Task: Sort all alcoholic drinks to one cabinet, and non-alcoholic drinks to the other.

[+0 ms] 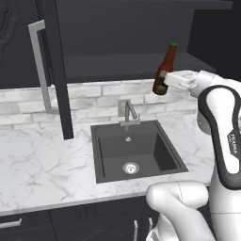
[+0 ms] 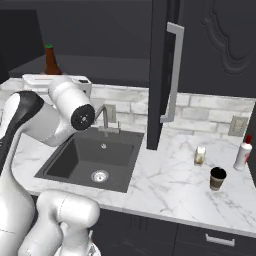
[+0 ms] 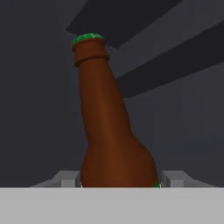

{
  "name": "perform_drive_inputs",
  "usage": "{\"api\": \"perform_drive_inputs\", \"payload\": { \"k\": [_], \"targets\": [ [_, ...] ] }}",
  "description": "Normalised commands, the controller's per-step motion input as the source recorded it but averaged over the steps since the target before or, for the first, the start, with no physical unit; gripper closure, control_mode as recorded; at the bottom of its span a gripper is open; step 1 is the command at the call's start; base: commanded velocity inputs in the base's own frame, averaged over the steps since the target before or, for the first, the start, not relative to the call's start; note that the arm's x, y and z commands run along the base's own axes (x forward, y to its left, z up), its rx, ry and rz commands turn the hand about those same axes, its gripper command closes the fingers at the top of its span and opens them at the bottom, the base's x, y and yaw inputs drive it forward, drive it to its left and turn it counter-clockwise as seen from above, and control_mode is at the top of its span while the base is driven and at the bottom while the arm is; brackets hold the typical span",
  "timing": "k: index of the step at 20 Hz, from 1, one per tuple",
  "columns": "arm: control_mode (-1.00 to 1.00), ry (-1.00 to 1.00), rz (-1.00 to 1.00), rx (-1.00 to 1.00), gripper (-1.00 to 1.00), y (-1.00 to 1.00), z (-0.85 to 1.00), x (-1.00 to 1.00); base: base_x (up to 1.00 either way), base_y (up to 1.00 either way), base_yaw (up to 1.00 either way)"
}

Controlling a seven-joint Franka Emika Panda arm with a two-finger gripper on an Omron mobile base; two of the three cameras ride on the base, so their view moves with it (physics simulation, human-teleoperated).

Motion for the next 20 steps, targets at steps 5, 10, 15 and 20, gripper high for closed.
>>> {"api": "perform_drive_inputs", "payload": {
  "k": [5,10,15,20],
  "targets": [
    [-1.00,0.00,-0.11,-0.04,1.00,0.00,0.38,0.39,0.00,0.00,0.00],
    [-1.00,0.00,-0.03,-0.06,1.00,0.00,0.00,0.99,0.00,0.00,0.00],
    [-1.00,-0.01,-0.04,-0.09,1.00,0.00,0.00,0.97,0.00,0.00,0.00],
    [-1.00,0.00,-0.04,-0.01,1.00,0.00,-0.10,1.00,0.00,0.00,0.00]
  ]
}}
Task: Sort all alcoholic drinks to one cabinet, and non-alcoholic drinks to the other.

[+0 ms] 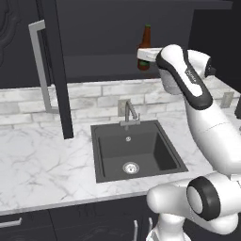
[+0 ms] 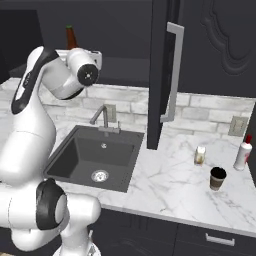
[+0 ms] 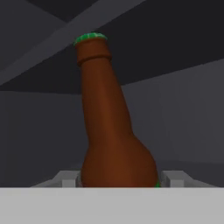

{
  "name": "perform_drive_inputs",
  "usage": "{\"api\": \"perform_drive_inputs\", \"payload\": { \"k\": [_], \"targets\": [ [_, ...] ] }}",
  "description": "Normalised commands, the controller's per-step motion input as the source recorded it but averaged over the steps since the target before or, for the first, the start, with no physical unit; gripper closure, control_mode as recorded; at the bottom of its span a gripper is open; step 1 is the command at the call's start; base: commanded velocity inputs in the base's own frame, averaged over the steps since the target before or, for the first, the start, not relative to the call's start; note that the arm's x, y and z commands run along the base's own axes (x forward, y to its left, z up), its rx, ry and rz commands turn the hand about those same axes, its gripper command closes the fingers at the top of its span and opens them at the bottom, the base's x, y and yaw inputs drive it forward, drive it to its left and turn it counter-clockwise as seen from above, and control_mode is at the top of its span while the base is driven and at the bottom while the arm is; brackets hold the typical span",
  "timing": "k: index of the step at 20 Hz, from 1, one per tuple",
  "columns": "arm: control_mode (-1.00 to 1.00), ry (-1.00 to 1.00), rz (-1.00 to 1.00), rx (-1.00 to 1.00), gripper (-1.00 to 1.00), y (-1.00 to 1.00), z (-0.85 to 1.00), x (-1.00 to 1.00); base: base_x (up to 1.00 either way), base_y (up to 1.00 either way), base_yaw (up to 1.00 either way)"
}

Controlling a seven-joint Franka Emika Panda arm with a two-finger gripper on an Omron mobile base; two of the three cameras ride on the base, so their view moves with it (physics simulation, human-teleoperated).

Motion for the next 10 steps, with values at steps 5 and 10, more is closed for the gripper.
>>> {"api": "perform_drive_inputs", "payload": {
  "k": [5,10],
  "targets": [
    [-1.00,0.00,-0.05,0.00,1.00,-0.06,-0.19,0.91,0.00,0.00,0.00],
    [-1.00,0.00,-0.07,0.00,1.00,-0.05,-0.33,0.80,0.00,0.00,0.00]
  ]
}}
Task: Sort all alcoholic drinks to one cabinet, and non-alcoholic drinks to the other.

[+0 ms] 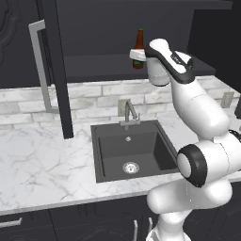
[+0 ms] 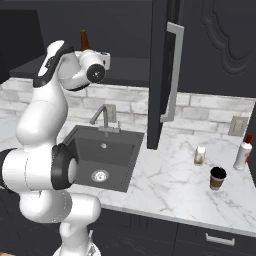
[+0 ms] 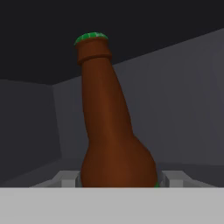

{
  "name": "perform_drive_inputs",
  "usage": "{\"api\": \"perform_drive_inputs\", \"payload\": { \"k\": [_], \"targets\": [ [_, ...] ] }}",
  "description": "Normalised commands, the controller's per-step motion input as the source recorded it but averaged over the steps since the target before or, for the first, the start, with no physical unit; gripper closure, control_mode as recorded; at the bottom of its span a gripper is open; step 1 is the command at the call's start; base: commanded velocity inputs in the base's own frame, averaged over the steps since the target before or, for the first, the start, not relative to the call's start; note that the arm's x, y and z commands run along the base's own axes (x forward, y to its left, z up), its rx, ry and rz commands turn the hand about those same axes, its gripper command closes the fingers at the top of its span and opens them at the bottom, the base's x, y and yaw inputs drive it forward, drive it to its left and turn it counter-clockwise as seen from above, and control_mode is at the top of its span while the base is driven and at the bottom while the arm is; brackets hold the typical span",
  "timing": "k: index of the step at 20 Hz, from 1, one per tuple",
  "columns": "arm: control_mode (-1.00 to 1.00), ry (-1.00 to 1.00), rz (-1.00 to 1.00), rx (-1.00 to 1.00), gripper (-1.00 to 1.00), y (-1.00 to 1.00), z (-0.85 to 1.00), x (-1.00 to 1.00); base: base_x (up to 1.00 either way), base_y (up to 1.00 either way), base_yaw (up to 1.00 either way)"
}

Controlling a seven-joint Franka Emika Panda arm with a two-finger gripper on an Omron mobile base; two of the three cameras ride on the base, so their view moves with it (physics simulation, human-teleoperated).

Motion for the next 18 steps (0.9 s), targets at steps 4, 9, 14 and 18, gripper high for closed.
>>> {"api": "perform_drive_inputs", "payload": {
  "k": [4,9,14,18],
  "targets": [
    [-1.00,0.00,-0.09,0.00,1.00,0.00,-0.22,0.72,0.00,0.00,0.00],
    [-1.00,0.00,-0.09,0.00,1.00,-0.01,-0.02,0.53,0.00,0.00,0.00],
    [-1.00,0.00,-0.10,-0.01,-1.00,0.00,-0.05,0.09,0.00,0.00,0.00],
    [-1.00,0.00,-0.13,-0.03,-1.00,0.00,0.04,-0.05,0.00,0.00,0.00]
  ]
}}
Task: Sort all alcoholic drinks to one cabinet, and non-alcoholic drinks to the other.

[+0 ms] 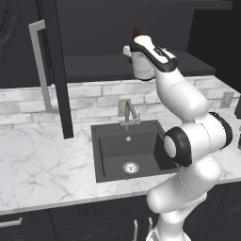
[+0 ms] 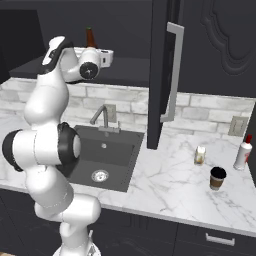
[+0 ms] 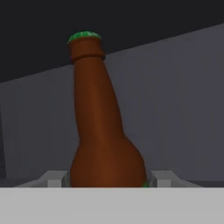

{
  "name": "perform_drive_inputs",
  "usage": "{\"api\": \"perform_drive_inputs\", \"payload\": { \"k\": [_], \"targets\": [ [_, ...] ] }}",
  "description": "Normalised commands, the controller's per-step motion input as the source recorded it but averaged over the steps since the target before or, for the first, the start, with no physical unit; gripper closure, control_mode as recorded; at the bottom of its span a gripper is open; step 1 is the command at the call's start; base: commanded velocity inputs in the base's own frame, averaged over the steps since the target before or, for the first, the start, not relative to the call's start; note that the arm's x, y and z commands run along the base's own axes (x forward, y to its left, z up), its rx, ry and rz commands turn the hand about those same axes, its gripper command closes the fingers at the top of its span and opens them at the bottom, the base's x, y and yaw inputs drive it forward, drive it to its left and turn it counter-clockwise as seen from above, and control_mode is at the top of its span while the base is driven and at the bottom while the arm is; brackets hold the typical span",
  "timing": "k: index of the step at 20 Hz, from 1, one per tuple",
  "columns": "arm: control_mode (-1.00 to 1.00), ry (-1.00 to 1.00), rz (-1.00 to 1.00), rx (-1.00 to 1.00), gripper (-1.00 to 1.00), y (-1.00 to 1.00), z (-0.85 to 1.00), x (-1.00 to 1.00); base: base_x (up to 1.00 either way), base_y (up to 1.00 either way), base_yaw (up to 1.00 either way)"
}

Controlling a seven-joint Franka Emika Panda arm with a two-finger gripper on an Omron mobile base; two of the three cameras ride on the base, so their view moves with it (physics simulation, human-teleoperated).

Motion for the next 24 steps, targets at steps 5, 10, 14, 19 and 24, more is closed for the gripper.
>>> {"api": "perform_drive_inputs", "payload": {
  "k": [5,10,14,19,24],
  "targets": [
    [-1.00,0.00,-0.05,-0.01,-1.00,-0.07,0.24,-0.57,0.00,0.00,0.00],
    [-1.00,0.03,-0.03,0.00,-1.00,-0.24,0.52,-0.95,0.00,0.00,0.00],
    [-1.00,0.09,0.00,0.00,-1.00,-0.23,0.50,-1.00,0.00,0.00,0.00],
    [-1.00,0.17,0.00,-0.02,-1.00,-0.06,0.32,-0.72,0.00,0.00,0.00],
    [-1.00,0.17,0.00,-0.01,-1.00,-0.05,0.08,-0.81,0.00,0.00,0.00]
  ]
}}
